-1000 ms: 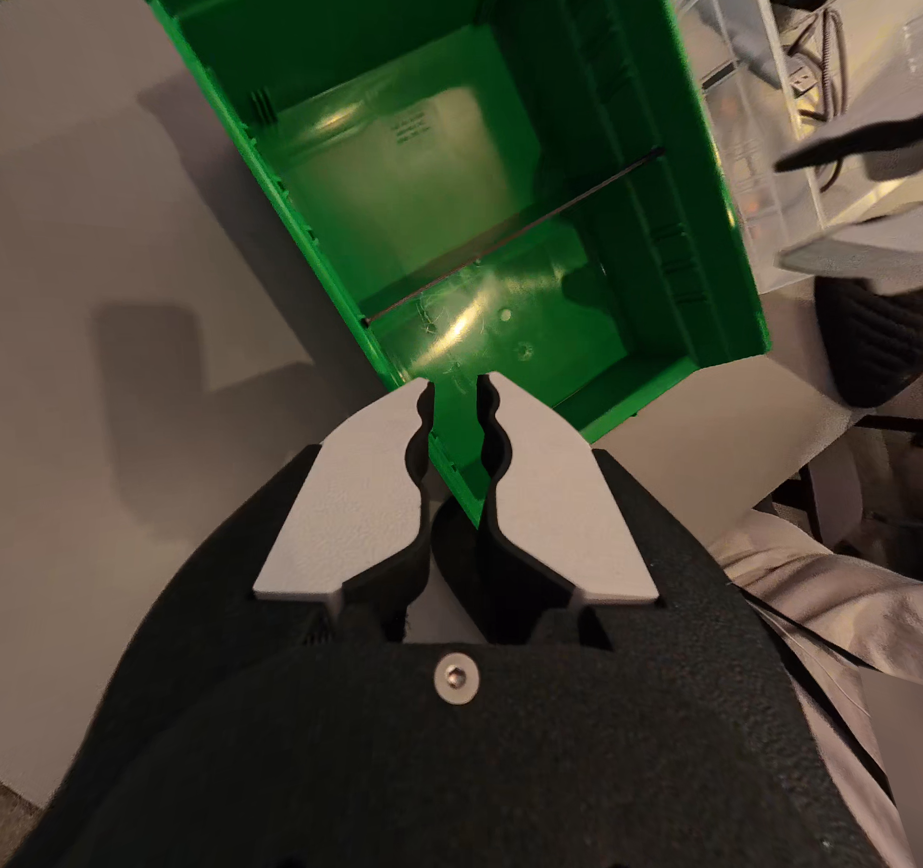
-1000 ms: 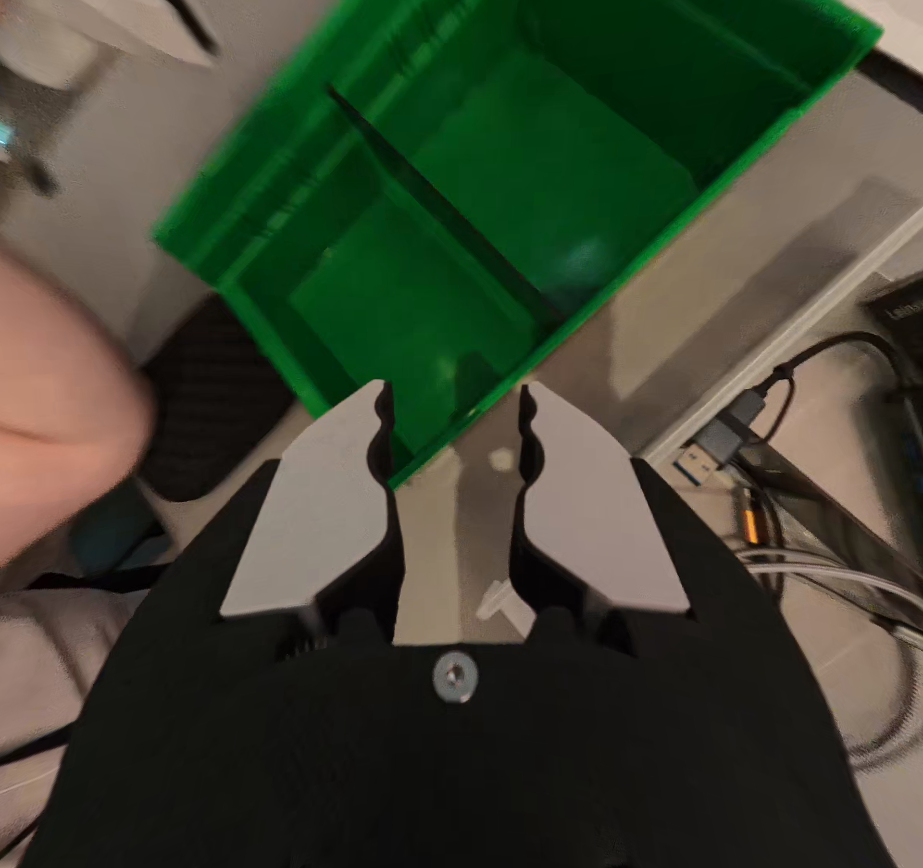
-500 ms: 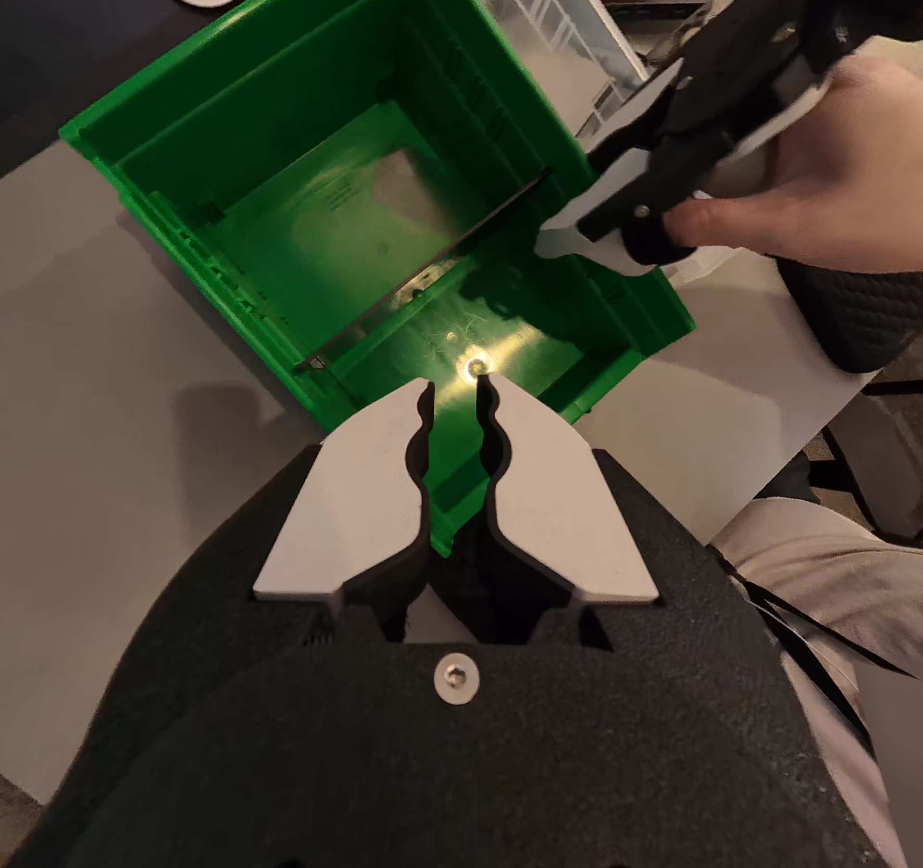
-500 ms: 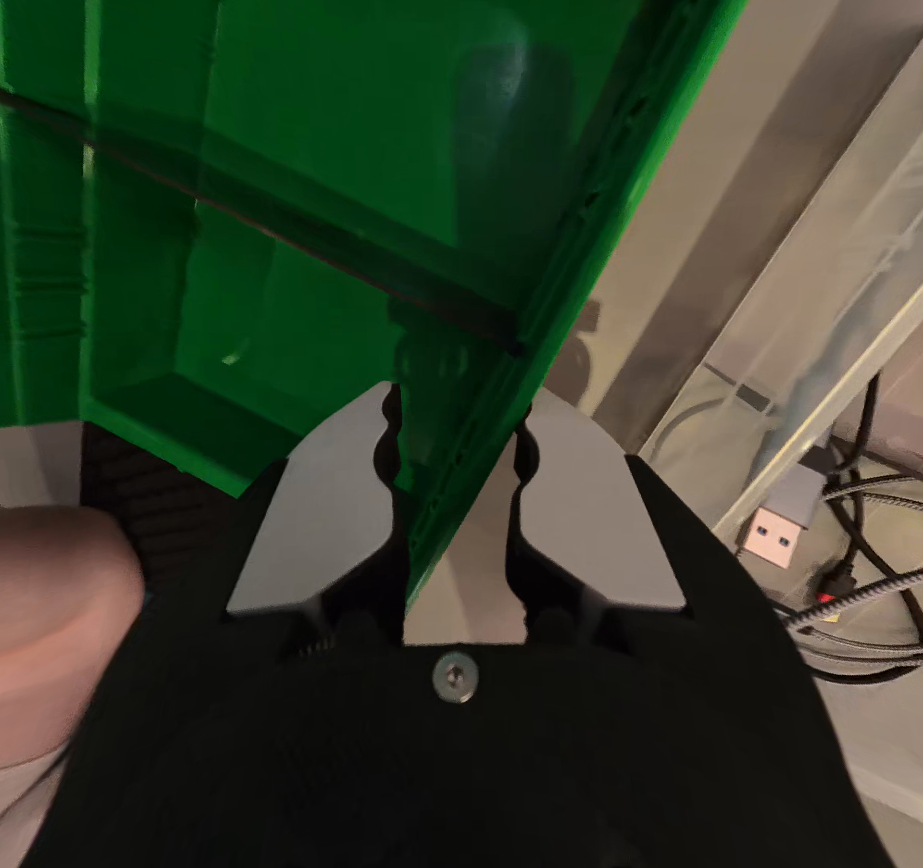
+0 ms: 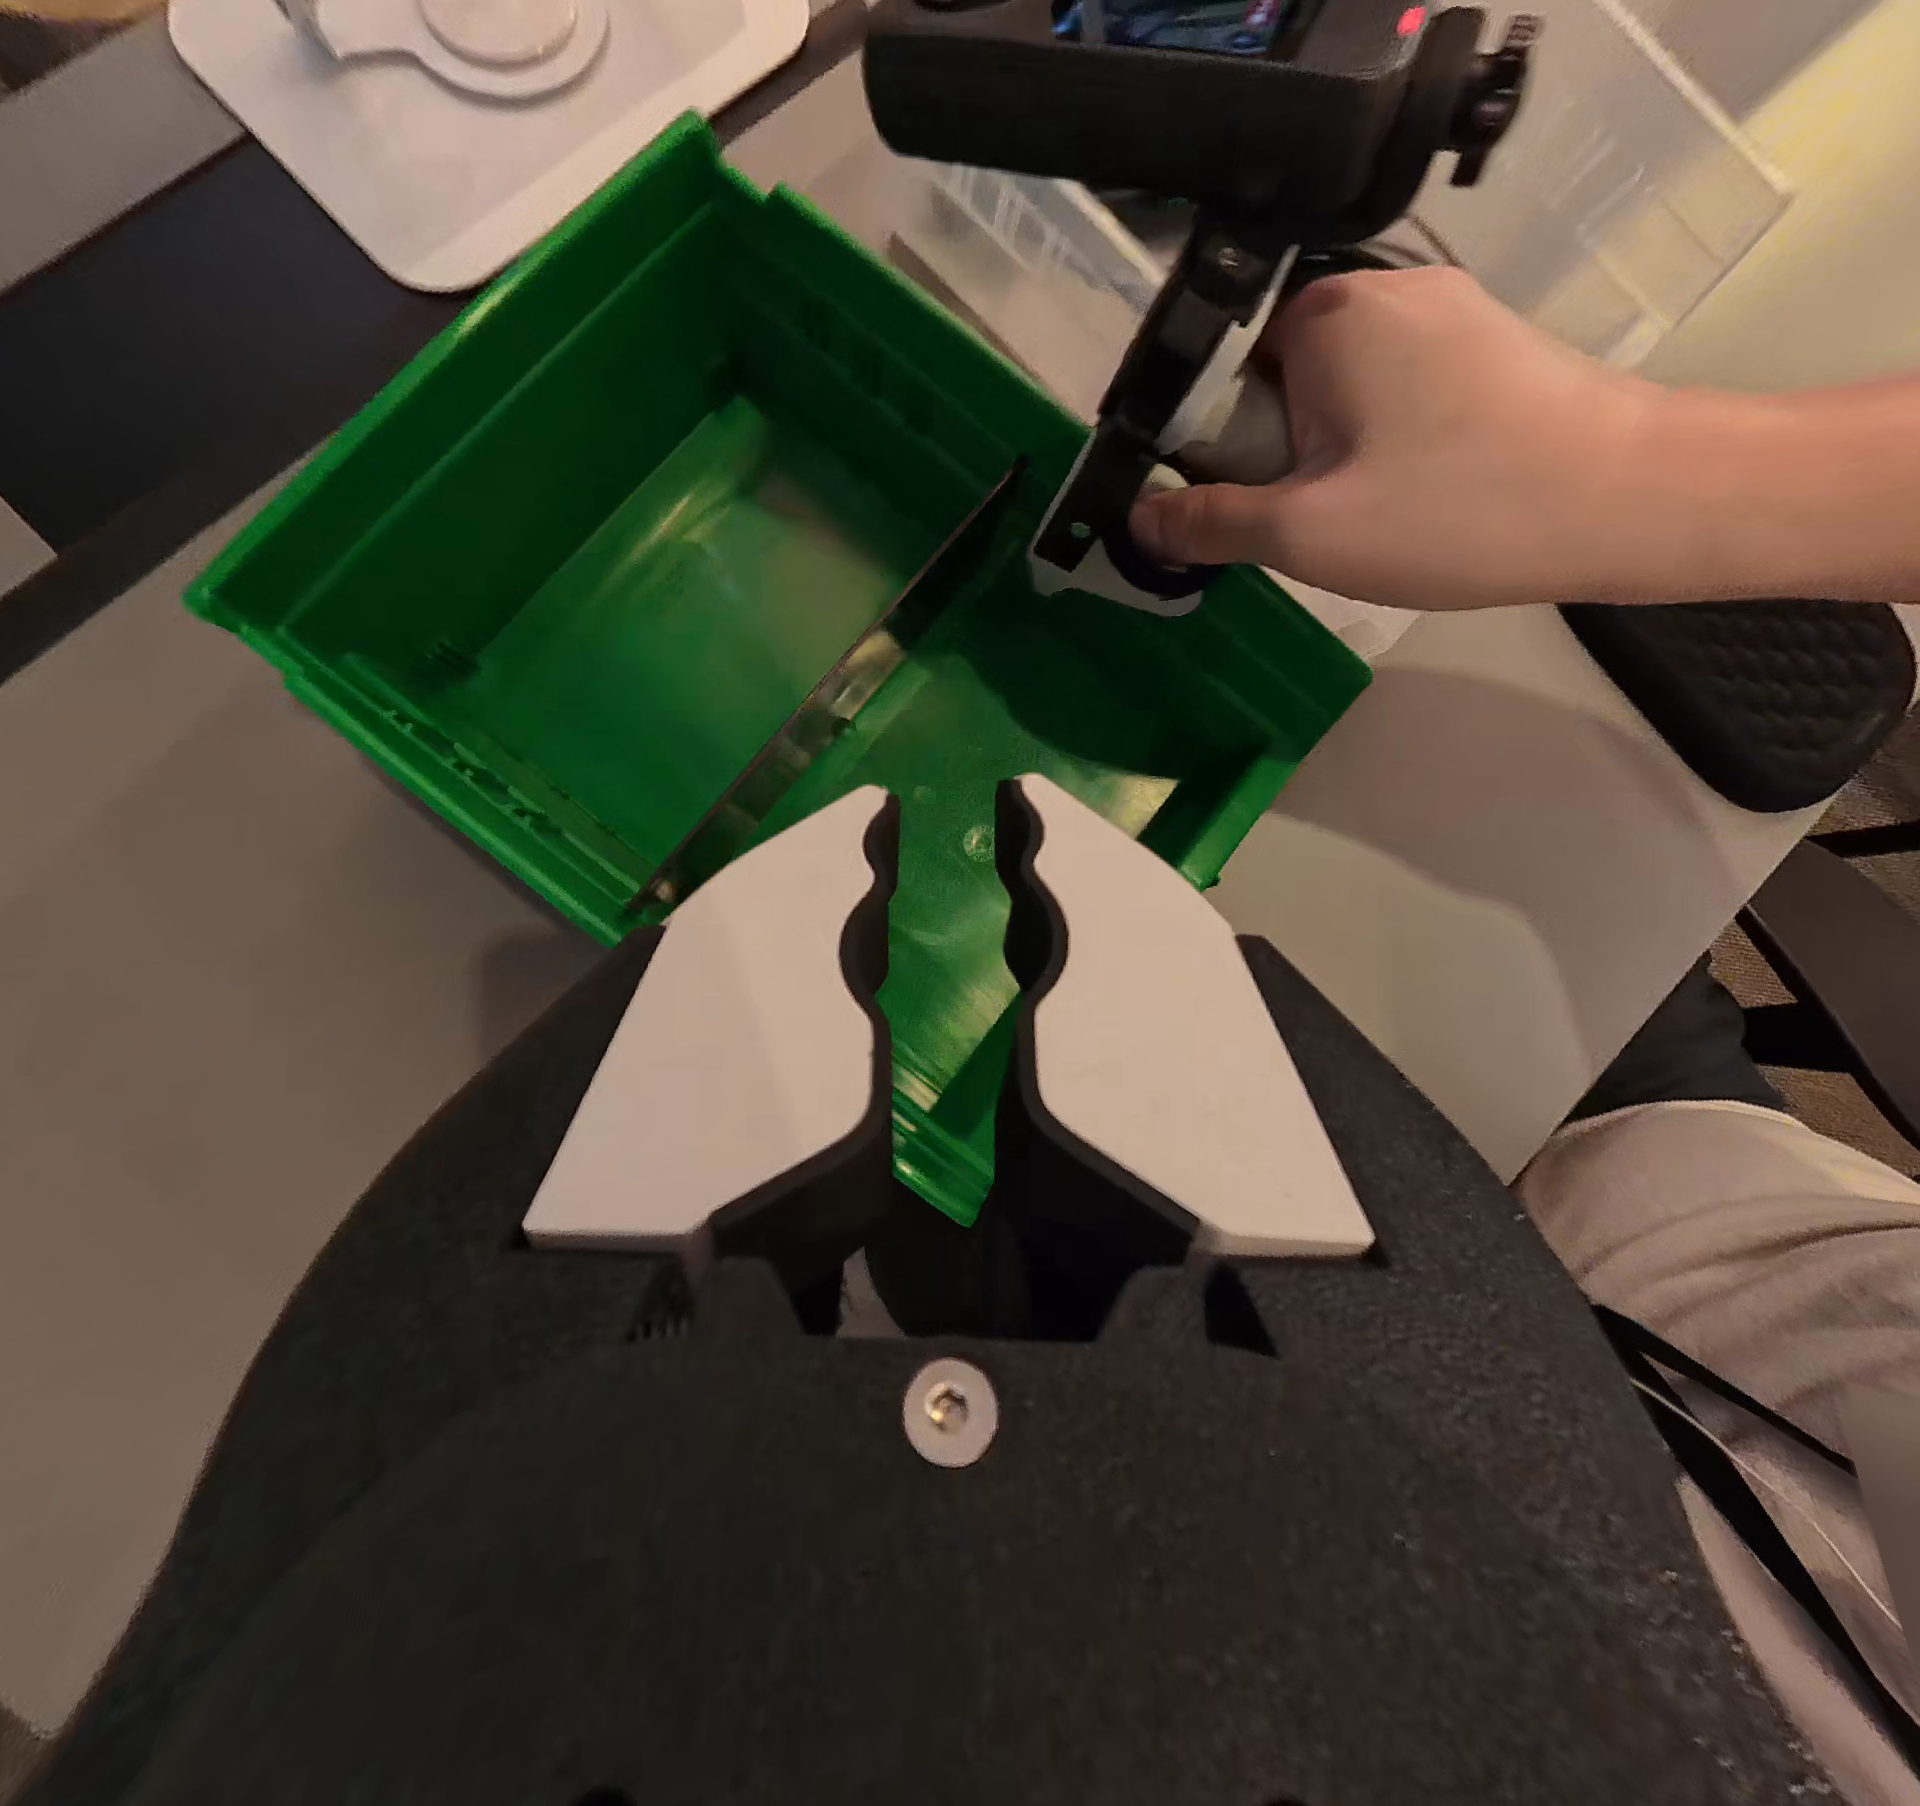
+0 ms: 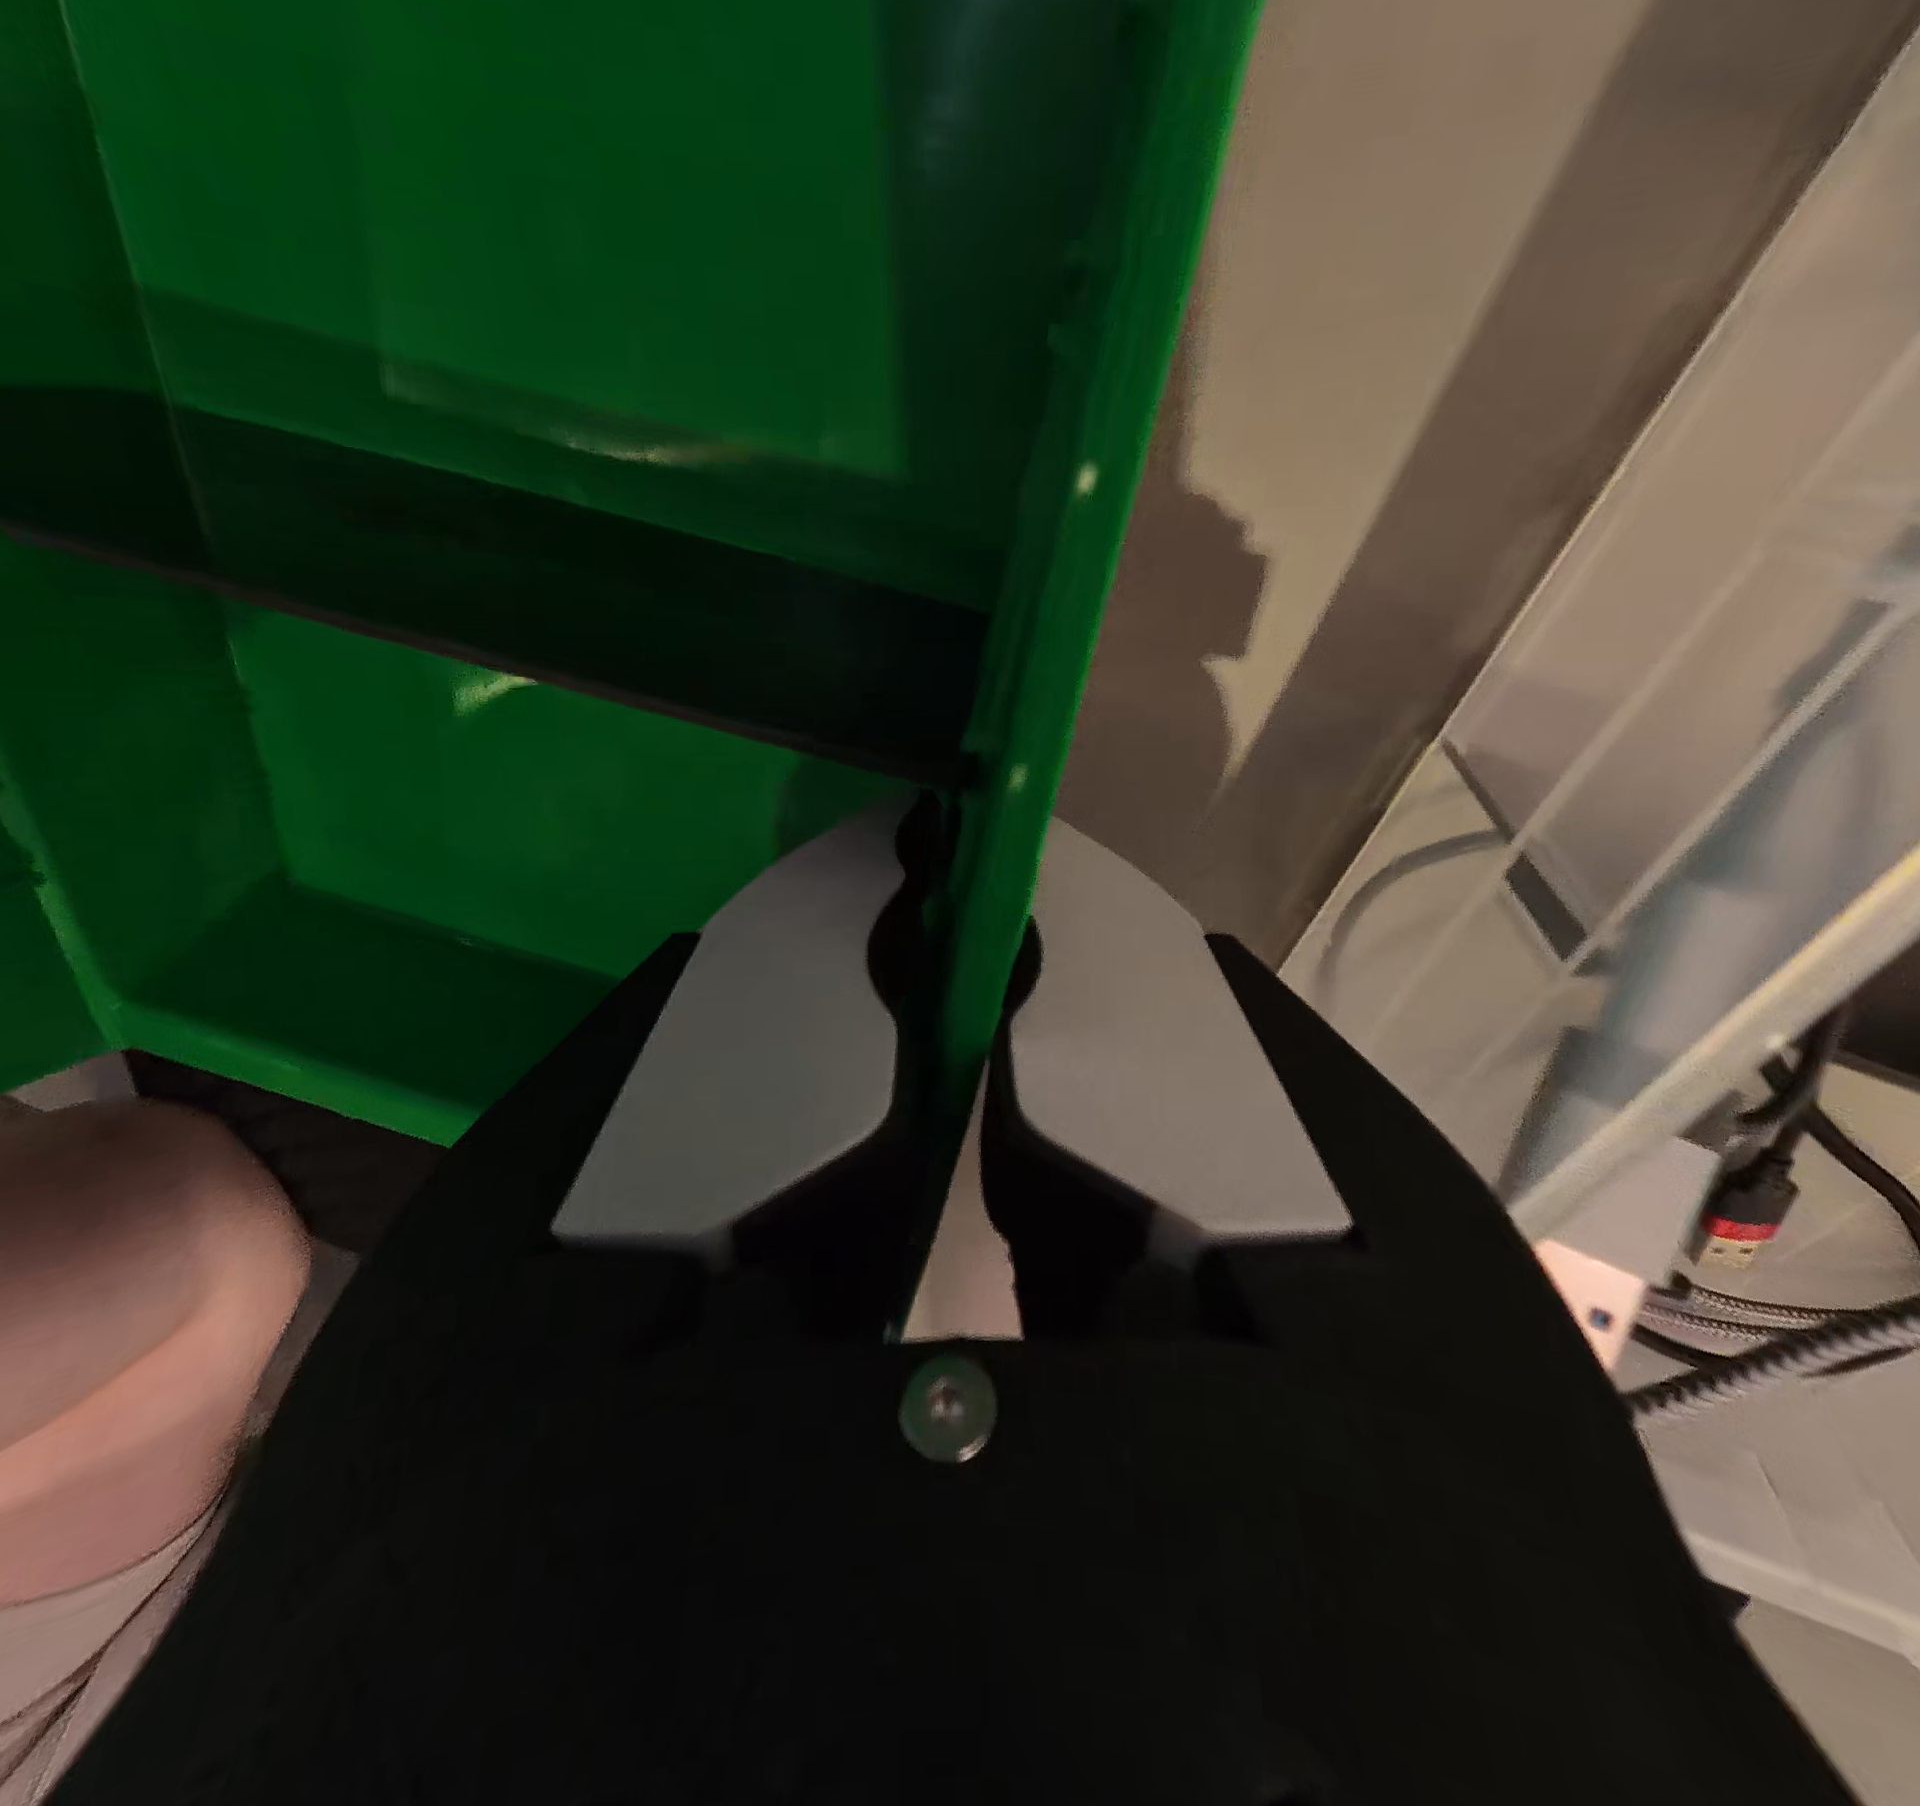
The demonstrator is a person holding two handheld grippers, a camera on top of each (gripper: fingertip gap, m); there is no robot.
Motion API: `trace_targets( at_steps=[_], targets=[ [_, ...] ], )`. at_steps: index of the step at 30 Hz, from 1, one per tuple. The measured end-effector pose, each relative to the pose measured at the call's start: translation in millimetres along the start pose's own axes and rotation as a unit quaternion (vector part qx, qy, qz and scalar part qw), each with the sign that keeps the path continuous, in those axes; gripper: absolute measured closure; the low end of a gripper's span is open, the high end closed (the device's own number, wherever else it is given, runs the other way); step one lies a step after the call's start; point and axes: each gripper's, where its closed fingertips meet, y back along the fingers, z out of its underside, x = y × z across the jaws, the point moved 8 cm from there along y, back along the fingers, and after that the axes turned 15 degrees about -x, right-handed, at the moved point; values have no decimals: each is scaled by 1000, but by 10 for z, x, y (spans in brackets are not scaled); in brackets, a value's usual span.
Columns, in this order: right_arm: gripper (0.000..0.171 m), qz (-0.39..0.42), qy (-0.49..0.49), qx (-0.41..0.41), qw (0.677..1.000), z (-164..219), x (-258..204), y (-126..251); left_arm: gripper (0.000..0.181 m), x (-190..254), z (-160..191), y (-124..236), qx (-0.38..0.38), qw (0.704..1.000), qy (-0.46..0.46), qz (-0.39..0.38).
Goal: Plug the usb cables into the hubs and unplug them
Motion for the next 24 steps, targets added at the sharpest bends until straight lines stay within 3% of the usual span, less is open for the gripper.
trace_targets(
  at_steps=[3, 6, 10, 12, 15, 18, 21, 24],
  targets=[
    [164, -15, 1, -10, 1000, -21, 35, 116, 161, 102, 7, 131, 39, 999, -18, 4],
    [165, -32, 25, -7, 999, -11, 20, 374, 154, 214, 49, 463, 148, 988, -29, -14],
    [164, -54, 62, 19, 996, 121, 92, 1018, 140, 330, 221, 978, 352, 934, -18, -63],
    [165, -54, 69, 36, 996, 259, 309, 1427, 134, 359, 319, 1109, 402, 911, -6, -95],
    [165, -33, 47, 68, 996, 592, 864, 1990, 120, 377, 327, 1081, 387, 918, 1, -88],
    [165, -1, -5, 116, 993, 1031, 1570, 2382, 113, 390, 100, 797, 326, 945, -21, -22],
    [165, 31, -77, 171, 982, 1555, 2308, 2553, 113, 384, -310, 249, 238, 969, -34, 51],
    [164, 29, -178, 206, 962, 2060, 3024, 2449, 107, 346, -798, -484, 192, 980, -18, 46]
  ],
)
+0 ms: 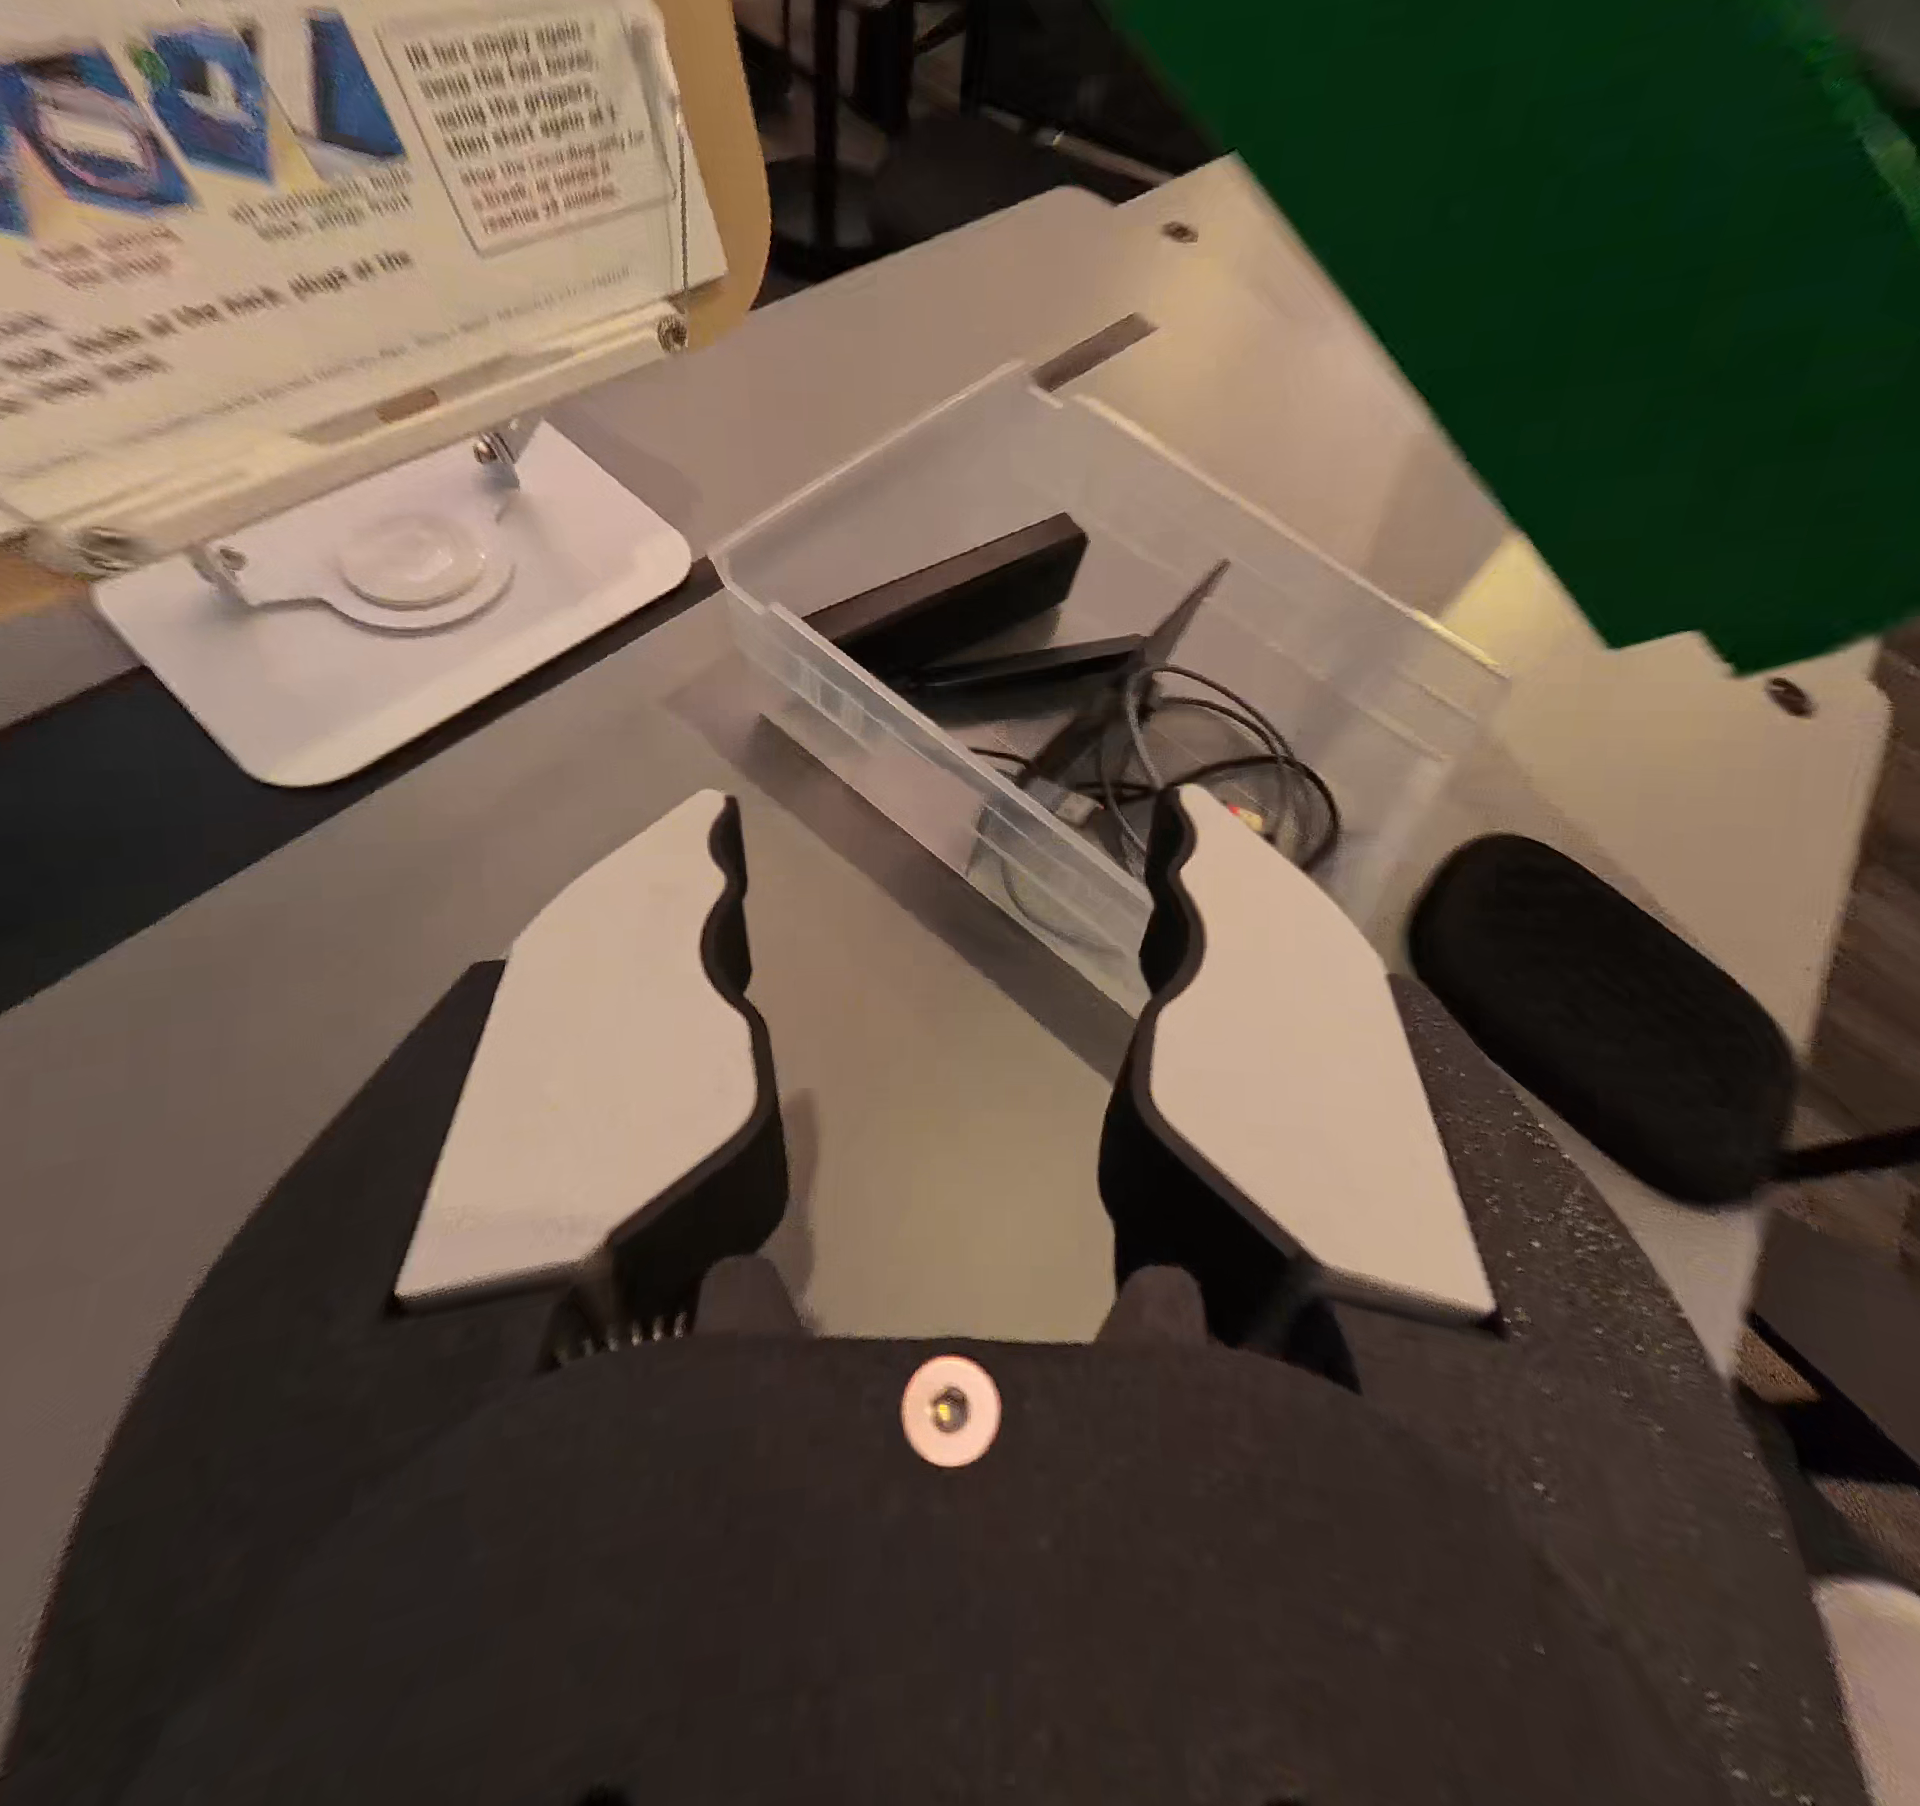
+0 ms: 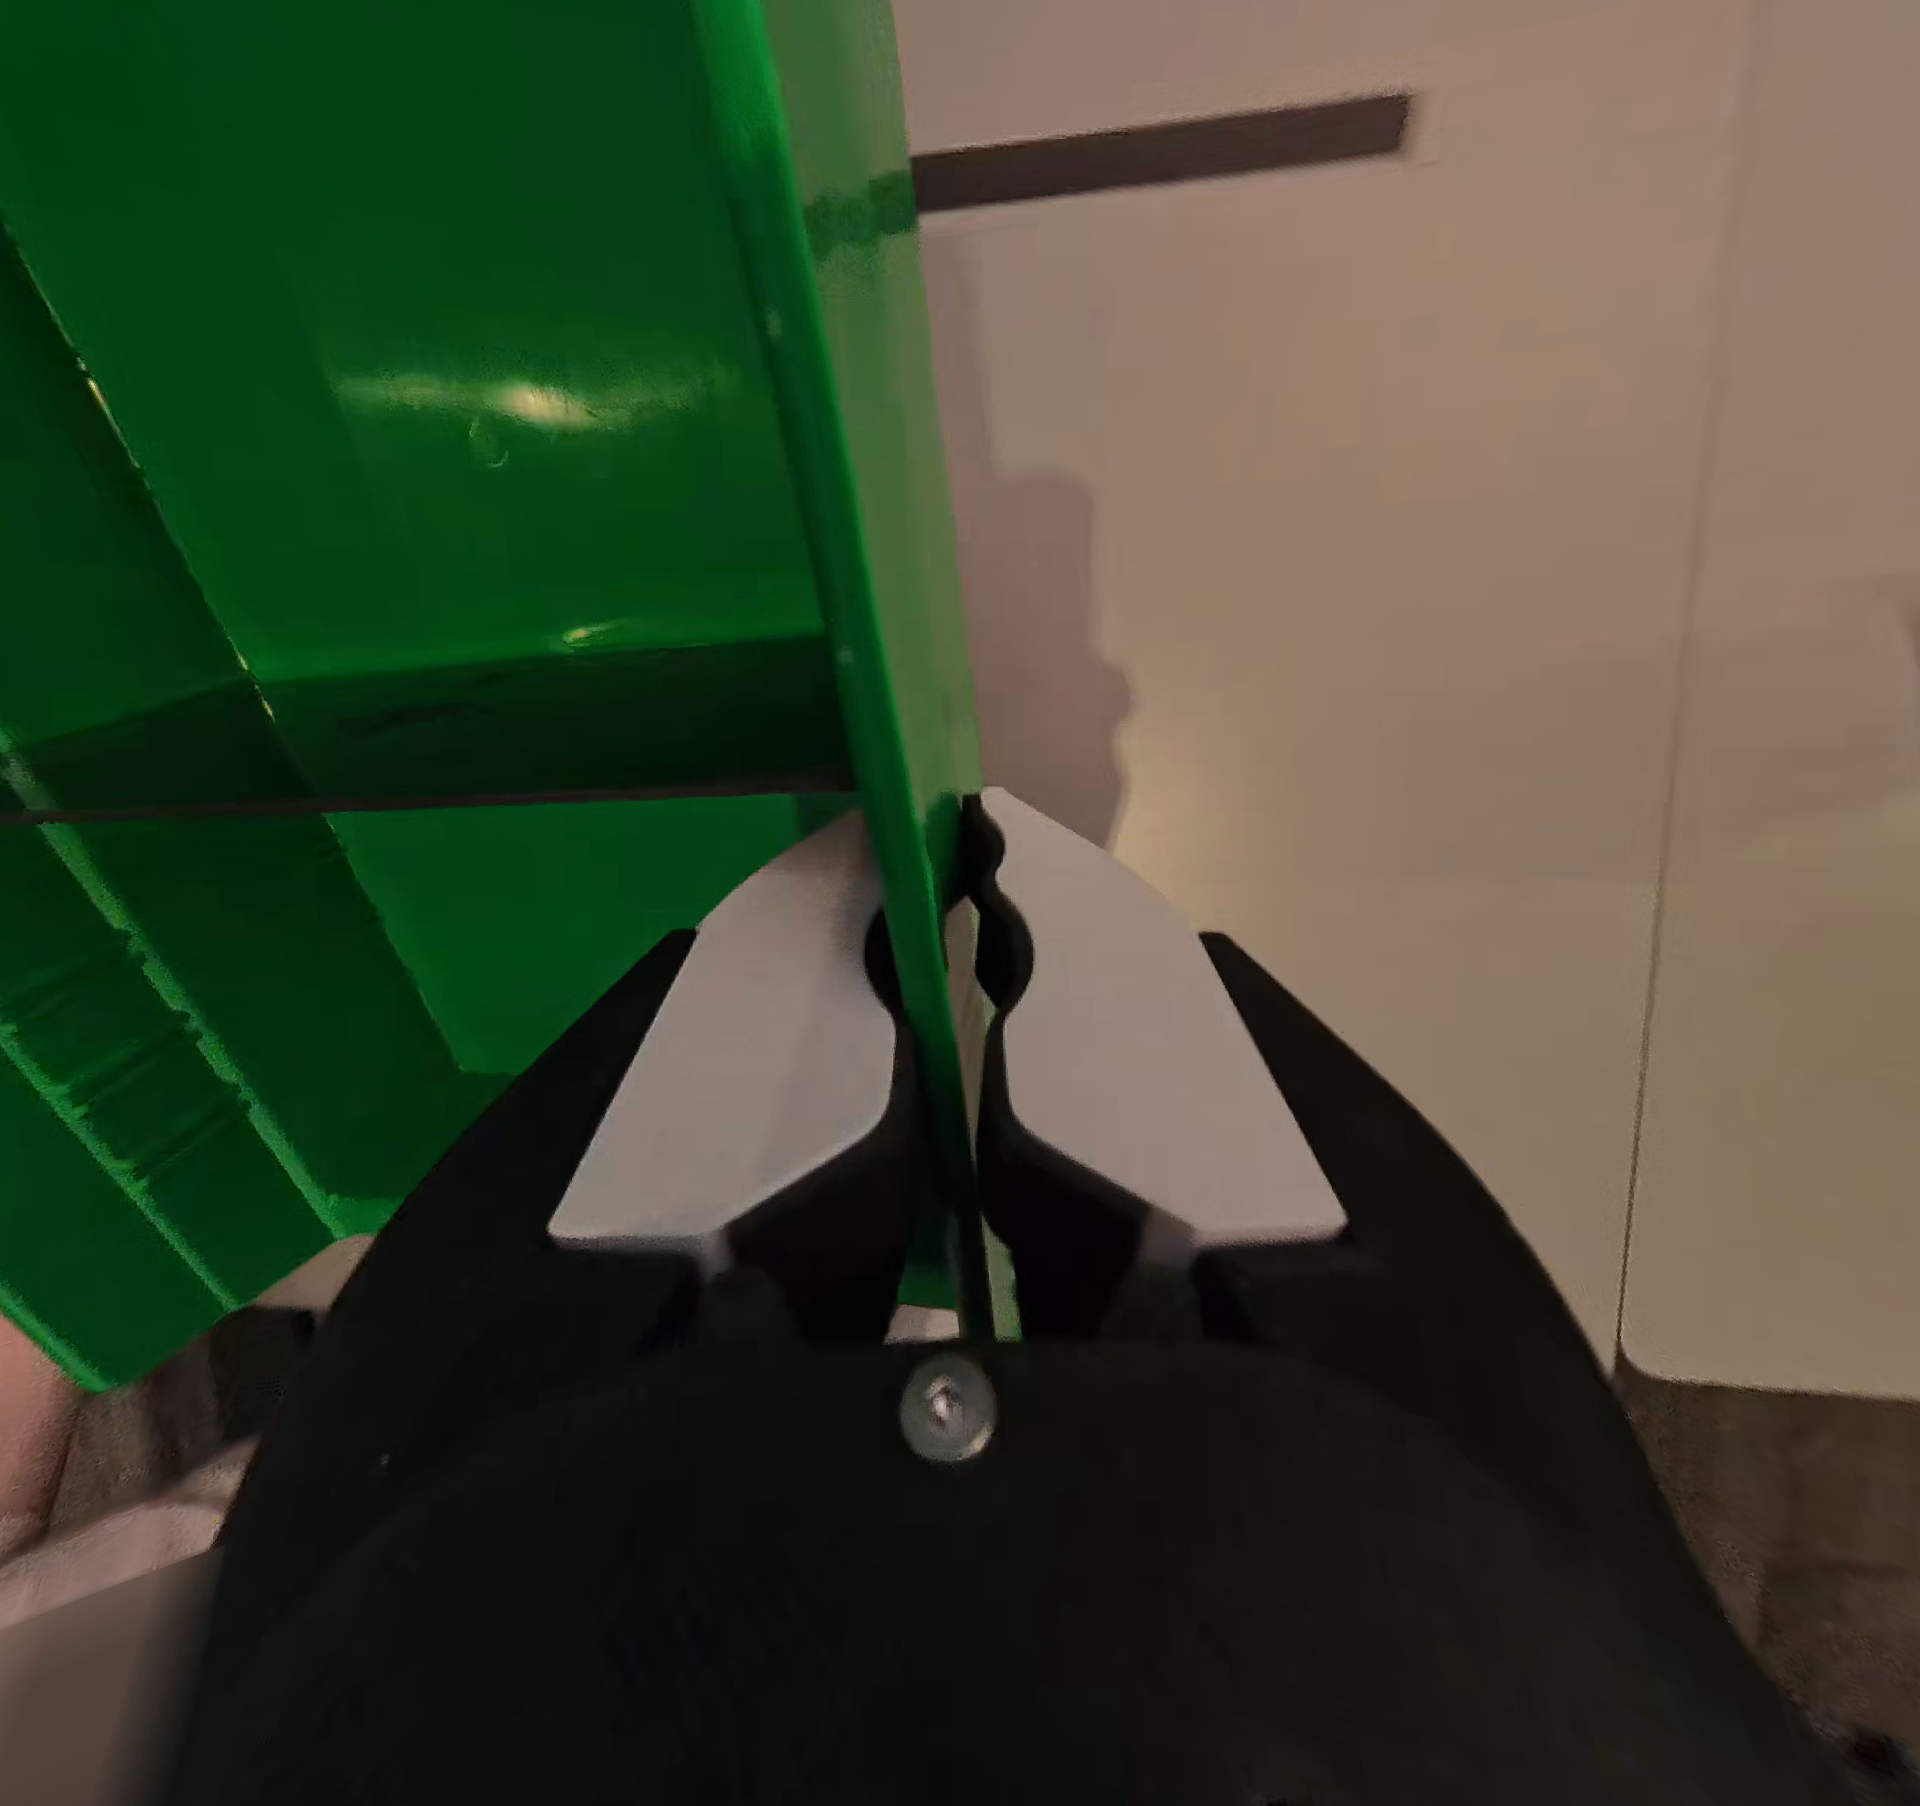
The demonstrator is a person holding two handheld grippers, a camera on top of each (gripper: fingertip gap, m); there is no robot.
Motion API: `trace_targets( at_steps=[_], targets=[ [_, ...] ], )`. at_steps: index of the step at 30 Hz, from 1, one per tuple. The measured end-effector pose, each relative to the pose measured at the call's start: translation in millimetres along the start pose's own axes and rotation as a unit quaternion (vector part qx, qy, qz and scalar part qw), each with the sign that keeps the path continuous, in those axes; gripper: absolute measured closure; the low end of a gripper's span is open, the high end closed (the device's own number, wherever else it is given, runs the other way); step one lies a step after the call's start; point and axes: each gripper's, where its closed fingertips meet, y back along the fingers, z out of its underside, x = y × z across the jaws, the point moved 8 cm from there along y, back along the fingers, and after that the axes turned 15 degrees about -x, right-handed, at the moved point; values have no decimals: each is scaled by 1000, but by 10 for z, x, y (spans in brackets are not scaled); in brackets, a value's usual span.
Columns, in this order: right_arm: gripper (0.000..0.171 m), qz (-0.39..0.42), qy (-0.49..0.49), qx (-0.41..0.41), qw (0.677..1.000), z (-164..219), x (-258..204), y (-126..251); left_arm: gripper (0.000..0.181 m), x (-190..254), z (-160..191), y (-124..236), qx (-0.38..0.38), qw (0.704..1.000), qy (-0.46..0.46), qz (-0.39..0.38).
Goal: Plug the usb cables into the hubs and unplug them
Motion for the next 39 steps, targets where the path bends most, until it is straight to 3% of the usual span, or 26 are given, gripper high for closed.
trace_targets(
  at_steps=[3, 7, 13, 15, 18, 25, 29, 34, 39],
  targets=[
    [165, 13, -75, -11, 997, 265, 644, -206, 112, 42, 29, -753, -45, 998, 12, 43],
    [165, 40, -125, -60, 990, 515, 1142, -602, 109, 185, 183, -1286, -114, 992, 1, 60],
    [165, 90, -99, -132, 982, 514, 1250, -1174, 118, 247, 300, -1473, -185, 980, -16, 72],
    [165, 85, -75, -150, 982, 469, 1190, -1331, 137, 276, 309, -1475, -191, 975, -6, 114],
    [164, 72, -52, -155, 984, 408, 1099, -1475, 147, 248, 322, -1429, -224, 965, -13, 132],
    [165, 53, -8, -157, 986, 291, 586, -1758, 163, -210, 437, -1064, -314, 946, -13, 77],
    [161, 2, 31, -163, 986, 178, 111, -1957, 170, -708, 569, -743, -337, 940, 49, 7],
    [158, -69, 63, -170, 981, 27, -499, -2256, 173, -1288, 830, -317, -327, 933, 146, -25],
    [160, -58, 90, -167, 980, -46, -952, -2332, 176, -1662, 1174, 153, -331, 916, 213, -81]
  ],
)
